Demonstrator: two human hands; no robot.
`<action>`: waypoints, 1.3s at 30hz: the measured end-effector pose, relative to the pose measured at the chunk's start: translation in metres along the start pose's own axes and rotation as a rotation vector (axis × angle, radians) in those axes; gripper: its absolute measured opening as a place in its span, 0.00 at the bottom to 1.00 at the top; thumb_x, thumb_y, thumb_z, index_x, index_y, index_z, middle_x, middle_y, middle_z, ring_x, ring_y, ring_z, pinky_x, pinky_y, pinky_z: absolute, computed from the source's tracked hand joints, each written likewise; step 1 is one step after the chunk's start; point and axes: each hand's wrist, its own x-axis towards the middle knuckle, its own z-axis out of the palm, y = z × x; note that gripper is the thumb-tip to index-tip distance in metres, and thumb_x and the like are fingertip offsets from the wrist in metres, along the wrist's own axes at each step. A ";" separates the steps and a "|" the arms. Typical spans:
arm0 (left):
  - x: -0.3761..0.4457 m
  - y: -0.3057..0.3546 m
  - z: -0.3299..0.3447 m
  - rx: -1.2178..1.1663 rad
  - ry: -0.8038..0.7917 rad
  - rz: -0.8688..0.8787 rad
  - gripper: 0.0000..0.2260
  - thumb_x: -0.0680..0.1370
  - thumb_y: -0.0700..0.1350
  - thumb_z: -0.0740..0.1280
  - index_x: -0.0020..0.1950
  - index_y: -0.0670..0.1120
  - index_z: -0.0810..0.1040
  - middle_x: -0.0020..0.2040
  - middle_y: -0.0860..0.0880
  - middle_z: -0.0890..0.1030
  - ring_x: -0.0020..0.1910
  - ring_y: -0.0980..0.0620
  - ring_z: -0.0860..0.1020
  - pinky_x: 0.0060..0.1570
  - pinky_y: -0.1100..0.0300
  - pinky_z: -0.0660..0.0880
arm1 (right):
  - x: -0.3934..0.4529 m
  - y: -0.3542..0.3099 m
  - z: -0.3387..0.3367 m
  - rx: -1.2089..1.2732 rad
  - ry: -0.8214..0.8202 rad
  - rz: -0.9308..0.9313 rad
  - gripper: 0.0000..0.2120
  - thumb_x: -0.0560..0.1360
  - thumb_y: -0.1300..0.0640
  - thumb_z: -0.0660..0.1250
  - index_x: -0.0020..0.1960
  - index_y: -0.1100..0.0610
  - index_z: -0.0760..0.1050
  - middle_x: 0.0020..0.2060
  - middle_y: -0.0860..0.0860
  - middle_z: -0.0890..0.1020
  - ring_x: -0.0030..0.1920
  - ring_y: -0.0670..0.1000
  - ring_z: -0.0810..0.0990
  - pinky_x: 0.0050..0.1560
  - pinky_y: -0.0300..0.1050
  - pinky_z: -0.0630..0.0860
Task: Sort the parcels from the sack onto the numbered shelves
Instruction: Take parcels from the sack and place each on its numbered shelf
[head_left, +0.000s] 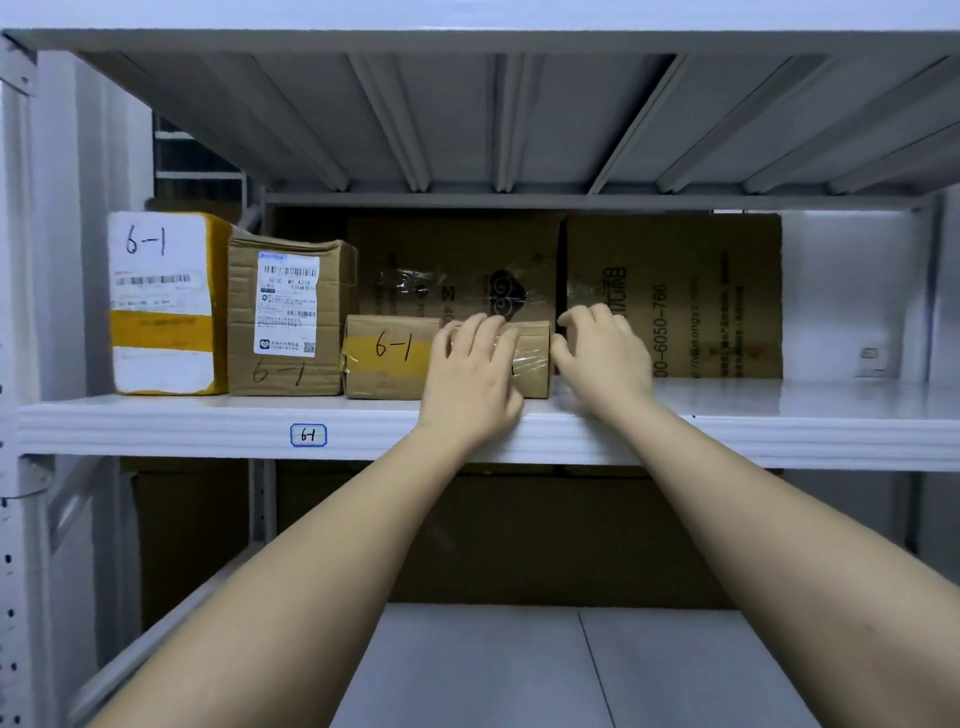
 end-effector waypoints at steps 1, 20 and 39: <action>-0.001 0.008 -0.003 -0.019 -0.021 0.009 0.26 0.70 0.51 0.56 0.67 0.45 0.73 0.64 0.45 0.75 0.64 0.45 0.72 0.65 0.50 0.59 | -0.005 0.005 -0.007 -0.010 -0.002 -0.021 0.16 0.79 0.50 0.56 0.63 0.54 0.73 0.60 0.52 0.75 0.61 0.54 0.72 0.52 0.50 0.71; -0.032 0.330 -0.085 -0.231 -0.270 0.056 0.09 0.79 0.48 0.57 0.53 0.44 0.72 0.48 0.46 0.79 0.45 0.43 0.78 0.38 0.56 0.62 | -0.179 0.253 -0.167 -0.128 -0.050 -0.023 0.08 0.77 0.54 0.59 0.48 0.56 0.76 0.46 0.51 0.79 0.50 0.54 0.75 0.49 0.49 0.69; -0.086 0.669 -0.002 -0.496 -0.738 0.317 0.10 0.78 0.43 0.56 0.57 0.44 0.70 0.55 0.43 0.78 0.52 0.41 0.77 0.41 0.56 0.64 | -0.371 0.541 -0.212 -0.385 -0.380 0.478 0.10 0.78 0.55 0.59 0.53 0.56 0.77 0.49 0.52 0.80 0.50 0.55 0.77 0.45 0.46 0.70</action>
